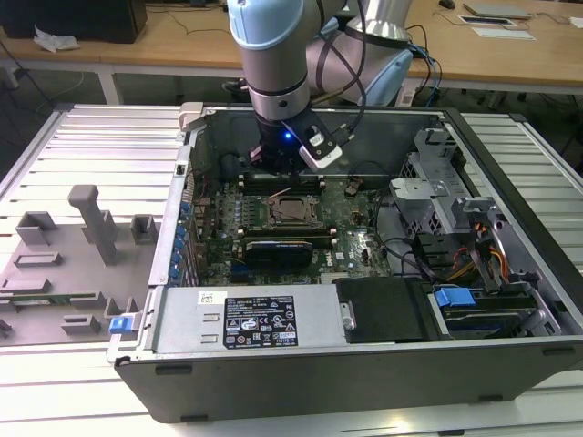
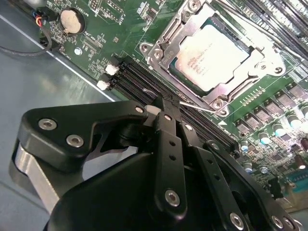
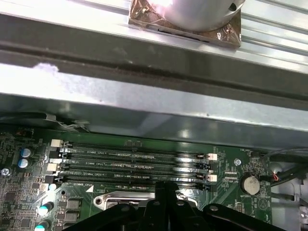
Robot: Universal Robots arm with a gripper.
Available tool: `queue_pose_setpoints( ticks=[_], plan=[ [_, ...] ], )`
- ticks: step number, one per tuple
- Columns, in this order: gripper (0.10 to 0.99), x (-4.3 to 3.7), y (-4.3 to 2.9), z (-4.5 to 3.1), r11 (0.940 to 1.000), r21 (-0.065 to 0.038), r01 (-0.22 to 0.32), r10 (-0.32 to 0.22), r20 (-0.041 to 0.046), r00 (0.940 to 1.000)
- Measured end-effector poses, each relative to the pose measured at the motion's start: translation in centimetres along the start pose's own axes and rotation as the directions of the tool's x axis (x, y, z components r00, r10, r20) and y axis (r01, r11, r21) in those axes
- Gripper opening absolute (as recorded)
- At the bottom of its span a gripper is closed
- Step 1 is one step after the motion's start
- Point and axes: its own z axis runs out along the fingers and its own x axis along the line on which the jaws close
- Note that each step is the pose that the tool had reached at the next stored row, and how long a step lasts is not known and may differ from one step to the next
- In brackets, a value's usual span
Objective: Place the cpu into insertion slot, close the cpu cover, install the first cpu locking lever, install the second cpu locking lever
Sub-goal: 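Install the first cpu locking lever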
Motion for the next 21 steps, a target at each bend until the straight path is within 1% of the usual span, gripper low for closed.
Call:
queue_pose_setpoints(
  ticks=[1,3,4,5,6,12,16,21],
  plan=[
    [0.106,0.01,-0.01,0.04,1.0000,0.002,0.000,0.000,0.0026,1.0000],
    [0.106,0.06,-0.06,0.24,1.0000,0.008,-0.001,0.000,0.0166,0.9999],
    [0.106,0.08,-0.06,0.33,0.9999,0.011,-0.002,0.002,0.0186,0.9998],
    [0.106,0.09,-0.06,0.40,0.9999,0.014,-0.006,0.006,0.0196,0.9998],
    [0.106,0.11,-0.02,0.50,0.9997,0.020,-0.010,0.010,0.0203,0.9997],
    [0.106,0.11,0.15,0.60,0.9995,0.027,-0.017,0.017,0.0215,0.9996],
    [0.106,0.12,0.39,0.80,0.9984,0.033,-0.045,0.044,0.0272,0.9987],
    [0.106,0.12,0.68,0.97,0.9973,0.037,-0.064,0.062,0.0312,0.9976]
  ],
)
